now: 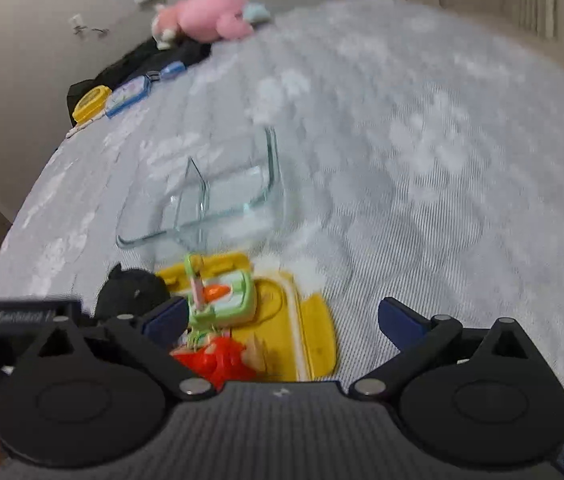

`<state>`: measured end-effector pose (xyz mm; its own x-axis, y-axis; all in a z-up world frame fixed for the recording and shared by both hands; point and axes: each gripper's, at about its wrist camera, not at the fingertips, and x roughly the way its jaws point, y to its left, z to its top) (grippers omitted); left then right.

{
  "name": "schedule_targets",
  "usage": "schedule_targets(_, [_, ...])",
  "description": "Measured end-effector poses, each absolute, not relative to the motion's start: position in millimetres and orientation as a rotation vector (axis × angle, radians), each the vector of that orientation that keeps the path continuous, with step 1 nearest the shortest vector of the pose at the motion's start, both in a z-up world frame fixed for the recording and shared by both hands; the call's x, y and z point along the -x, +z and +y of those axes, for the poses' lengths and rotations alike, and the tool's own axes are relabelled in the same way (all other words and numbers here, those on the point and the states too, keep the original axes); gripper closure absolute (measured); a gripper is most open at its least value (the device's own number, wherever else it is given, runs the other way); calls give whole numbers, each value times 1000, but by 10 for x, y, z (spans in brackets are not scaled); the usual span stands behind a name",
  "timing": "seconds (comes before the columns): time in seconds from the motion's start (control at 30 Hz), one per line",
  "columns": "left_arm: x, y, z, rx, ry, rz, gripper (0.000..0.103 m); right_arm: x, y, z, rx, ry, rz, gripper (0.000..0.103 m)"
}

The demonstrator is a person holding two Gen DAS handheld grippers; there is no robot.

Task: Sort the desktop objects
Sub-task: 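Lower the right gripper onto the green carrot toy and close it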

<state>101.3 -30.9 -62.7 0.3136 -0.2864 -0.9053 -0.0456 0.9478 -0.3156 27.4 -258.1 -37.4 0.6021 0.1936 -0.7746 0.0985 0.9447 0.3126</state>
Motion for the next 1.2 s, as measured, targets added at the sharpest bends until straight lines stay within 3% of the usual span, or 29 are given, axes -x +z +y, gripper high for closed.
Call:
schedule_targets(0.2, [-1223, -741, -405, 250, -153, 1246, 0, -326, -422, -2653, -364, 53, 926, 11])
schedule_targets(0.43, [-1193, -815, -474, 111, -196, 1203, 0, -389, -527, -2713, -422, 36, 963, 9])
schedule_targets(0.7, [-978, -859, -457, 57, -383, 1126, 0, -200, -438, -2635, -440, 109, 794, 2])
schedule_targets(0.9, [-1031, -855, -126, 272, -421, 1164, 0, -261, -301, -2350, -295, 135, 797, 2])
schedule_targets(0.97, [-1066, -931, -82, 303, -413, 1214, 0, -365, -263, -2223, -247, 137, 833, 8])
schedule_targets(1.03, [-1085, -971, -33, 342, -395, 1233, 0, -485, -231, -2121, -224, 139, 866, 25])
schedule_targets(1.17, [-1134, -978, 150, 483, -387, 1250, 0, -700, -206, -1963, -197, 143, 929, 28])
schedule_targets(1.2, [-1124, -947, 150, 469, -398, 1244, 0, -723, -232, -1946, -191, 141, 940, 43])
